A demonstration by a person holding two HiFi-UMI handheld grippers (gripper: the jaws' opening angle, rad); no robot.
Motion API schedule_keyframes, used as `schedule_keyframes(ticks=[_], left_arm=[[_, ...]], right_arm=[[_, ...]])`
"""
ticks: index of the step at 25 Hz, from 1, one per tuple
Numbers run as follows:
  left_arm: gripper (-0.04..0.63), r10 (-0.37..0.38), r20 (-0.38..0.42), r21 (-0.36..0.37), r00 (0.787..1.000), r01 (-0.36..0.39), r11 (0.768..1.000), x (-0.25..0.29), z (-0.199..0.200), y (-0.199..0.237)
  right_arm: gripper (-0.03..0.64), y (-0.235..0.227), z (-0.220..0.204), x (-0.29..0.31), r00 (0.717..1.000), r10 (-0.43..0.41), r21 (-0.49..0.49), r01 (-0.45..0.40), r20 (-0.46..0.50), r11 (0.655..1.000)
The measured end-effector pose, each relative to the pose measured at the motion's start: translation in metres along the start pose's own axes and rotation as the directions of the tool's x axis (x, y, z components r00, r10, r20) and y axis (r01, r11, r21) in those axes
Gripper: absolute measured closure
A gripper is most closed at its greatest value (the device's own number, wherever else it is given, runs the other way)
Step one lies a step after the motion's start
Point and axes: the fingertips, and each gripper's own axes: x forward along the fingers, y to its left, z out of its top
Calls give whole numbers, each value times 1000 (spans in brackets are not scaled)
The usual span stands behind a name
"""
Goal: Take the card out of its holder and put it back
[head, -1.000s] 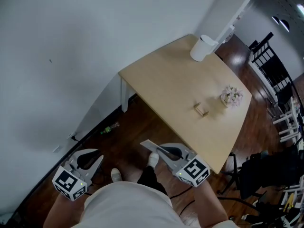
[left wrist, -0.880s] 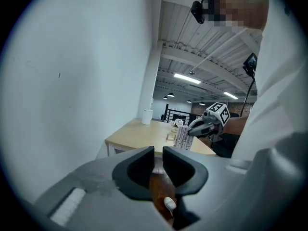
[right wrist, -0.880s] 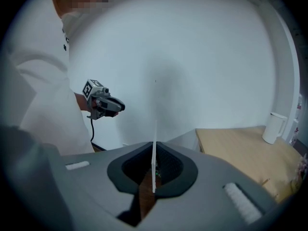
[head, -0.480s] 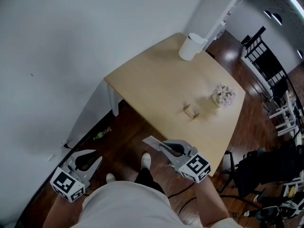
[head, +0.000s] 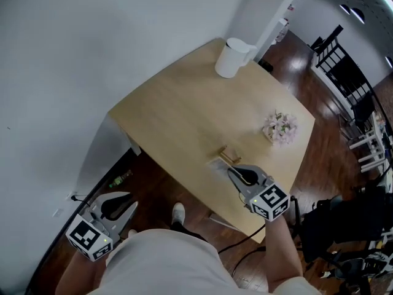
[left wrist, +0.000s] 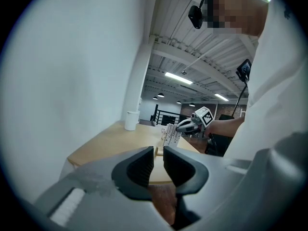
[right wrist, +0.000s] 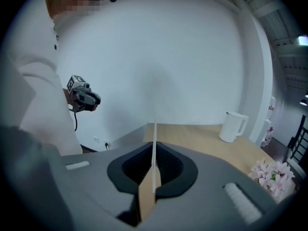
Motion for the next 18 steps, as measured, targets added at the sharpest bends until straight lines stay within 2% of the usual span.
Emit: schedule_keyframes(ticks=[8,18], left_arm=[[526,11,-10,3,1000,-11,1000,68,30,-7],[530,60,-63,-14,996,-61,998,107,36,0]], right_arm=[[595,-107,-51,2,999,-23,45,24,-36,999],[595,-156,-96,27,997,37,101,-30,-70,994]])
